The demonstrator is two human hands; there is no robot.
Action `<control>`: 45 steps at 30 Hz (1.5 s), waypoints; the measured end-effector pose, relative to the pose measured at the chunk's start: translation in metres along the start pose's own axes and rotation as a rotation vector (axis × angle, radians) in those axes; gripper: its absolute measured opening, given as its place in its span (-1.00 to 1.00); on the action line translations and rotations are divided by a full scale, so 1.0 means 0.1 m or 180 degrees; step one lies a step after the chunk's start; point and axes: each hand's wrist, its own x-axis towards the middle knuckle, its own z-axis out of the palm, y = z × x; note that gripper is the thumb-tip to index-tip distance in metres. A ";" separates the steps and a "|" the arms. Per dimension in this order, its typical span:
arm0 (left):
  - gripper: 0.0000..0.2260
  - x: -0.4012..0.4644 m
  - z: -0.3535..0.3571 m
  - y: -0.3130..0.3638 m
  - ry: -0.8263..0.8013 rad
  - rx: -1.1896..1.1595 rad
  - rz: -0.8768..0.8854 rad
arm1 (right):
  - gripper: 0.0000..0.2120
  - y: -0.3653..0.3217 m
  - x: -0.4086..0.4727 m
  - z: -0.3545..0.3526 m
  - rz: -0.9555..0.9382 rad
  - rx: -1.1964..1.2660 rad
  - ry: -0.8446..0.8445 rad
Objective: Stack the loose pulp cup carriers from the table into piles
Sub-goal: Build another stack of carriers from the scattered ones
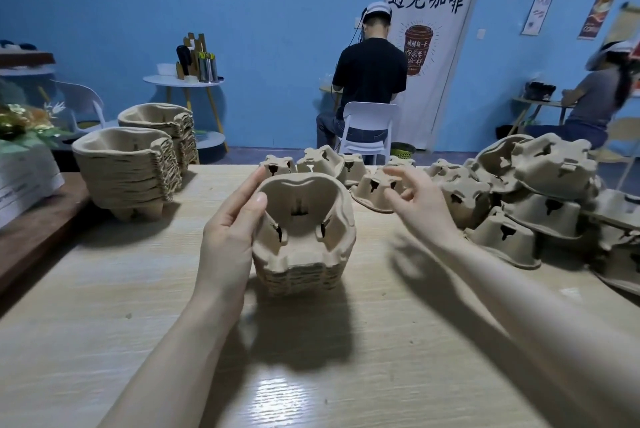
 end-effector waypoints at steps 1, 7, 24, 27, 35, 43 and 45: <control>-0.71 0.01 0.01 0.00 0.0030 -0.0074 -0.0002 | -0.66 0.10 0.16 -0.01 0.0163 -0.0231 -0.0129; -0.74 0.04 0.00 -0.03 0.0052 -0.0290 -0.0088 | -0.52 0.46 0.74 0.20 0.0548 -0.1093 -0.0505; -0.73 0.05 -0.02 -0.04 -0.0021 -0.0244 -0.0030 | -0.57 0.26 0.30 0.08 0.0527 -0.2063 -0.0690; -0.72 0.04 -0.02 -0.02 -0.0023 -0.0149 0.0037 | -0.61 0.14 0.01 -0.08 0.0479 -0.2104 -0.0736; -0.64 0.03 -0.03 -0.02 -0.0187 0.0019 0.0005 | -0.54 0.11 -0.52 -0.33 0.0294 -0.1090 -0.0343; -0.65 0.00 -0.01 0.02 -0.0140 -0.0022 0.0007 | -0.17 0.09 -0.76 -0.35 -0.0428 -0.0792 0.0297; -0.65 -0.02 0.00 0.03 -0.0126 -0.0003 0.0020 | -0.18 0.09 -0.77 -0.34 -0.0571 -0.0938 0.0274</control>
